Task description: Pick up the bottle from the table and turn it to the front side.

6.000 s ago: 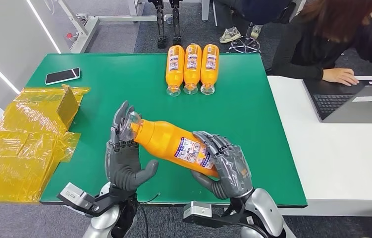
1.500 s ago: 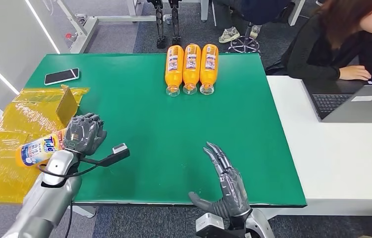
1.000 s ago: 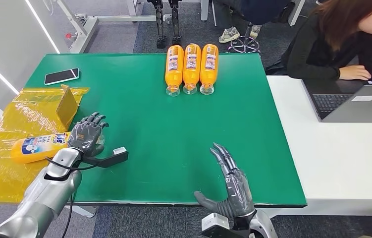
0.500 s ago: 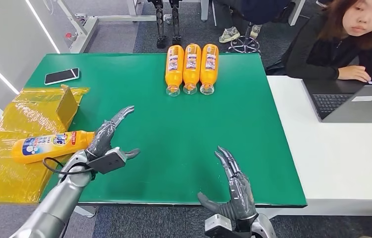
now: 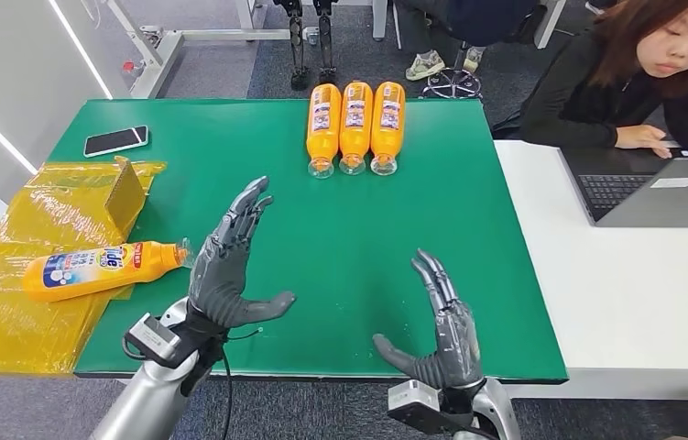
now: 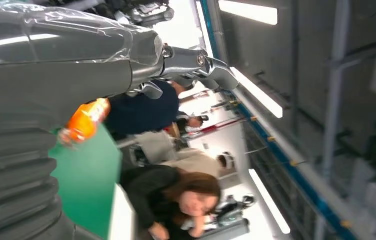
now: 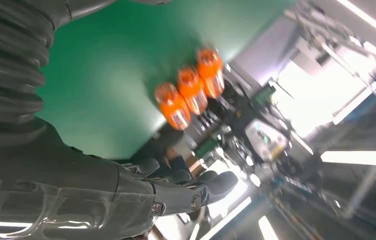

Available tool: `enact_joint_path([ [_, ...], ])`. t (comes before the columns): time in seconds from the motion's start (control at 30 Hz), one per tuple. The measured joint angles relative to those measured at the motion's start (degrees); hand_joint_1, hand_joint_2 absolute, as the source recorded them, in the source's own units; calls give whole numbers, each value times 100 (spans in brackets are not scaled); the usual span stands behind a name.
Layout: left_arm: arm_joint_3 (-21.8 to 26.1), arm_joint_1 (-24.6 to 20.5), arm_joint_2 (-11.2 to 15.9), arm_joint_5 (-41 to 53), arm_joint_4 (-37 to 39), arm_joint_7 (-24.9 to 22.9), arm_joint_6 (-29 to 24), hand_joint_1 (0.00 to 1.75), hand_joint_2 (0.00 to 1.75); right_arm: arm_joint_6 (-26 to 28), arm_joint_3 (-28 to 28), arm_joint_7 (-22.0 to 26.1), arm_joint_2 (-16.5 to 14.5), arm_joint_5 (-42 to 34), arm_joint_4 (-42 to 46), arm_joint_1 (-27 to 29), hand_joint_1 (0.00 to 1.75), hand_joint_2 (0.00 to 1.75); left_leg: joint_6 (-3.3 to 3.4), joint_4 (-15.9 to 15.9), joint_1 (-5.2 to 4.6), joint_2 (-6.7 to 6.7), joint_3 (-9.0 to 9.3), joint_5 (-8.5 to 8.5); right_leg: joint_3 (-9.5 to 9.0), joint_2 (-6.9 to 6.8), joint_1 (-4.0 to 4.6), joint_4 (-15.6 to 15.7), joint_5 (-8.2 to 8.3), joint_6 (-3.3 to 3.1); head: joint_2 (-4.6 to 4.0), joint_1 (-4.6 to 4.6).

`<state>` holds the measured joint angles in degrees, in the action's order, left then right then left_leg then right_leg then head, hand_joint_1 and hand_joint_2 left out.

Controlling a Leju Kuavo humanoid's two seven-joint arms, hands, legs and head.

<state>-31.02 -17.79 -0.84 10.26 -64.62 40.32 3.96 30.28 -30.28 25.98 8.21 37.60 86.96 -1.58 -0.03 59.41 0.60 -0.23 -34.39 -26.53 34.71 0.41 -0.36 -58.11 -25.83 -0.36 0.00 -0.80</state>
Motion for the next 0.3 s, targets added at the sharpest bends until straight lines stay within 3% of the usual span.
enact_joint_path([
  [0.17,-76,265,-409,-540,-155,-1,-88,0,175,765,206,1012,-66,-460,704,230,0,175,2,0,-1,-3,0,-8,0,-3,-1,2,-3,1,0,0],
  [0.3,-72,488,-626,-712,-172,-2,-23,0,175,806,397,1380,-211,-573,1312,465,0,175,-2,-2,1,0,1,-15,2,1,0,2,-8,-1,0,3],
])
